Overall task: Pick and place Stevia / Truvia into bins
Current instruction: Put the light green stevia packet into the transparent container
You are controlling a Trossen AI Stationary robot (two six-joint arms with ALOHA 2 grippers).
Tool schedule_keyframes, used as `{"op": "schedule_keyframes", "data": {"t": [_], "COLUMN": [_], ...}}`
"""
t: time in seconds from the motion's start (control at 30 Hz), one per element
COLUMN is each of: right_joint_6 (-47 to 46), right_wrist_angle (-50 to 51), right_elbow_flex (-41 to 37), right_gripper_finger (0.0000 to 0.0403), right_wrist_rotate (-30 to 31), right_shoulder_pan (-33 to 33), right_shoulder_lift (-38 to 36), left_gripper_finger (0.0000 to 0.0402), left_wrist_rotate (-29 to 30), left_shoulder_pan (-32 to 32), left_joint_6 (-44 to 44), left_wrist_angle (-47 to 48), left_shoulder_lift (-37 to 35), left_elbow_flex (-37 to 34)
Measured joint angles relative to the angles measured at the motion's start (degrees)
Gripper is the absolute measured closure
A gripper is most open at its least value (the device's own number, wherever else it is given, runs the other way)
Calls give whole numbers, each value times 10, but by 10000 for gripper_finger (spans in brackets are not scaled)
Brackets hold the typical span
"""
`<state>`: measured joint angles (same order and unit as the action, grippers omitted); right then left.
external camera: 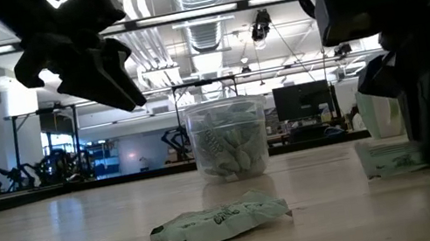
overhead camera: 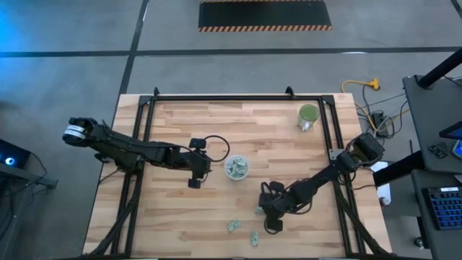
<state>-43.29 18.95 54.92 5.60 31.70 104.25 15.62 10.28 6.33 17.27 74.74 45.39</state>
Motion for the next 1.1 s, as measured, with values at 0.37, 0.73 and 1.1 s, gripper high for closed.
{"op": "schedule_keyframes", "data": {"t": [0.37, 0.73, 1.1], "right_joint_6": [43, 112, 342], "right_wrist_angle": [149, 312, 155], "right_elbow_flex": [50, 148, 166], "right_gripper_finger": [393, 394, 394], "right_wrist_rotate": [47, 355, 315], "right_shoulder_pan": [1, -39, -144], "right_shoulder_lift": [-29, -51, -49], "left_gripper_finger": [233, 233, 233], "left_wrist_rotate": [0, 0, 0], "left_shoulder_pan": [0, 0, 0], "left_joint_6": [0, 0, 0], "left_wrist_angle": [1, -1, 0], "left_shoulder_lift": [0, 0, 0], "left_elbow_flex": [0, 0, 0]}}
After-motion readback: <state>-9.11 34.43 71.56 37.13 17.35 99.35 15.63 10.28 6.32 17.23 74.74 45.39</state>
